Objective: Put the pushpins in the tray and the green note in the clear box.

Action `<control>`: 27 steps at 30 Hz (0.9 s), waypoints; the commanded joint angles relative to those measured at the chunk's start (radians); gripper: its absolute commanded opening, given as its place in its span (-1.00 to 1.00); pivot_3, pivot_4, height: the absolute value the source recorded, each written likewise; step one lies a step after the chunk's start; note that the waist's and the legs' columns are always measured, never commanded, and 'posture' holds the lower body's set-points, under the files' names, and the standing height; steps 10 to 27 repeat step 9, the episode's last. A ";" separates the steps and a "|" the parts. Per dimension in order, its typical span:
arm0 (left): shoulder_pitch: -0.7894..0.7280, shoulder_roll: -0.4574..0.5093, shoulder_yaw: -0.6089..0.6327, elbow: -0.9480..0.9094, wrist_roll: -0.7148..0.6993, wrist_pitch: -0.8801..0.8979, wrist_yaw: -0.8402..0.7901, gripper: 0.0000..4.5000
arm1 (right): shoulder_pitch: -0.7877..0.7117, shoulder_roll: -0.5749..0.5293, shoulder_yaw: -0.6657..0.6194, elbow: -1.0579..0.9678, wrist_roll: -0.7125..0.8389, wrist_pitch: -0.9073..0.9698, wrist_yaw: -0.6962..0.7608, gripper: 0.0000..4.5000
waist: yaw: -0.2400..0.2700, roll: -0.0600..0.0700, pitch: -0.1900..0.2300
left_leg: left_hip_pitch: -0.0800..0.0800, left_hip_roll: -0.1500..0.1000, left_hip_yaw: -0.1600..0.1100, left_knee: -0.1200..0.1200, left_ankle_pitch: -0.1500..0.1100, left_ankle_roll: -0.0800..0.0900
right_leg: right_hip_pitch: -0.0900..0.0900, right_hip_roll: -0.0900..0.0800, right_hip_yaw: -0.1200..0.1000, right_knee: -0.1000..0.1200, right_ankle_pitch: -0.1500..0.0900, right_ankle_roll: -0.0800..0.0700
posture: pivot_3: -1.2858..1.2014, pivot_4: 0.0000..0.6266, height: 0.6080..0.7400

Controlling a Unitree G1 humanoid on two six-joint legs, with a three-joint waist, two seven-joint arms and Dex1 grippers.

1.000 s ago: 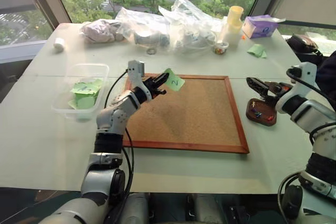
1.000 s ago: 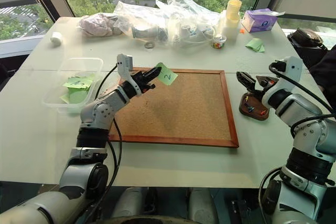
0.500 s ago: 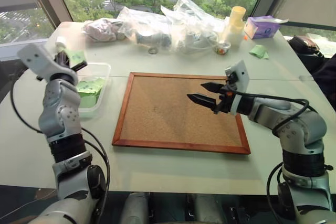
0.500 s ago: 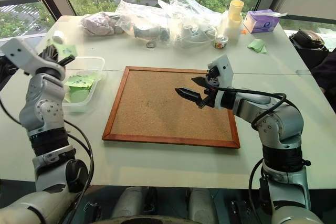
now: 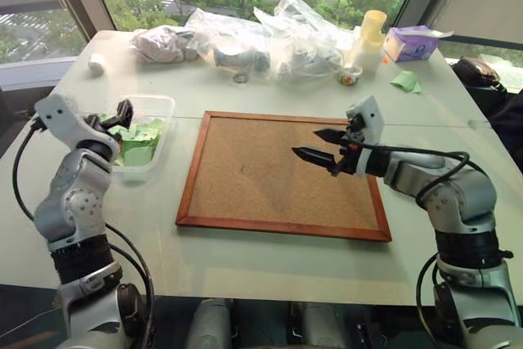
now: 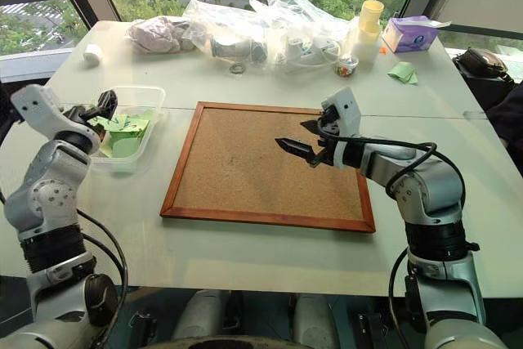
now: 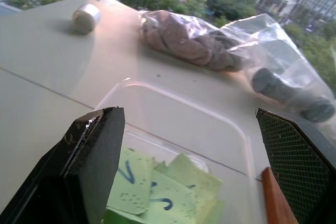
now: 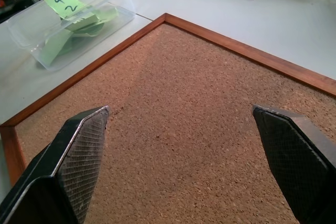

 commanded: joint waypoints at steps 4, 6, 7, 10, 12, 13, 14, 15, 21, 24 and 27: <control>-0.007 0.078 -0.115 -0.153 -0.192 0.141 -0.215 0.99 | 0.065 -0.054 -0.056 -0.051 -0.007 -0.030 0.018 1.00 | 0.001 0.000 0.000 | 0.000 0.000 0.000 0.000 0.000 0.000 | 0.000 0.000 0.000 0.000 0.000 0.000 | 0.03 -0.52 1.00; 0.017 0.124 -0.171 -0.167 -0.211 0.170 -0.301 0.99 | 0.117 -0.089 -0.056 -0.079 -0.011 -0.038 0.043 1.00 | -0.001 0.000 0.000 | 0.000 0.000 0.000 0.000 0.000 0.000 | 0.000 0.000 0.000 0.000 0.000 0.000 | 0.03 -0.52 1.00; 0.036 0.149 -0.202 -0.176 -0.219 0.185 -0.347 0.99 | 0.141 -0.103 -0.058 -0.090 -0.012 -0.042 0.054 1.00 | -0.001 0.000 0.000 | 0.000 0.000 0.000 0.000 0.000 0.000 | 0.000 0.000 0.000 0.000 0.000 0.000 | 0.03 -0.52 1.00; 0.057 0.178 -0.232 -0.183 -0.228 0.197 -0.396 0.99 | 0.167 -0.117 -0.061 -0.101 -0.012 -0.050 0.064 1.00 | -0.004 0.000 0.000 | 0.001 0.000 0.000 -0.001 0.000 -0.001 | 0.000 0.001 0.000 0.000 0.000 0.000 | 0.03 -0.52 1.00; 0.057 0.178 -0.232 -0.183 -0.228 0.197 -0.396 0.99 | 0.167 -0.117 -0.061 -0.101 -0.012 -0.050 0.064 1.00 | -0.004 0.000 0.000 | 0.001 0.000 0.000 -0.001 0.000 -0.001 | 0.000 0.001 0.000 0.000 0.000 0.000 | 0.03 -0.52 1.00; 0.057 0.178 -0.232 -0.183 -0.228 0.197 -0.396 0.99 | 0.167 -0.117 -0.061 -0.101 -0.012 -0.050 0.064 1.00 | -0.004 0.000 0.000 | 0.001 0.000 0.000 -0.001 0.000 -0.001 | 0.000 0.001 0.000 0.000 0.000 0.000 | 0.03 -0.52 1.00; 0.057 0.178 -0.232 -0.183 -0.228 0.197 -0.396 0.99 | 0.167 -0.117 -0.061 -0.101 -0.012 -0.050 0.064 1.00 | -0.004 0.000 0.000 | 0.001 0.000 0.000 -0.001 0.000 -0.001 | 0.000 0.001 0.000 0.000 0.000 0.000 | 0.03 -0.52 1.00; 0.057 0.178 -0.232 -0.183 -0.228 0.197 -0.396 0.99 | 0.167 -0.117 -0.061 -0.101 -0.012 -0.050 0.064 1.00 | -0.004 0.000 0.000 | 0.001 0.000 0.000 -0.001 0.000 -0.001 | 0.000 0.001 0.000 0.000 0.000 0.000 | 0.03 -0.52 1.00; 0.057 0.178 -0.232 -0.183 -0.228 0.197 -0.396 0.99 | 0.167 -0.117 -0.061 -0.101 -0.012 -0.050 0.064 1.00 | -0.004 0.000 0.000 | 0.001 0.000 0.000 -0.001 0.000 -0.001 | 0.000 0.001 0.000 0.000 0.000 0.000 | 0.03 -0.52 1.00; 0.057 0.178 -0.232 -0.183 -0.228 0.197 -0.396 0.99 | 0.167 -0.117 -0.061 -0.101 -0.012 -0.050 0.064 1.00 | -0.004 0.000 0.000 | 0.001 0.000 0.000 -0.001 0.000 -0.001 | 0.000 0.001 0.000 0.000 0.000 0.000 | 0.03 -0.52 1.00; 0.057 0.178 -0.232 -0.183 -0.228 0.197 -0.396 0.99 | 0.167 -0.117 -0.061 -0.101 -0.012 -0.050 0.064 1.00 | -0.004 0.000 0.000 | 0.001 0.000 0.000 -0.001 0.000 -0.001 | 0.000 0.001 0.000 0.000 0.000 0.000 | 0.03 -0.52 1.00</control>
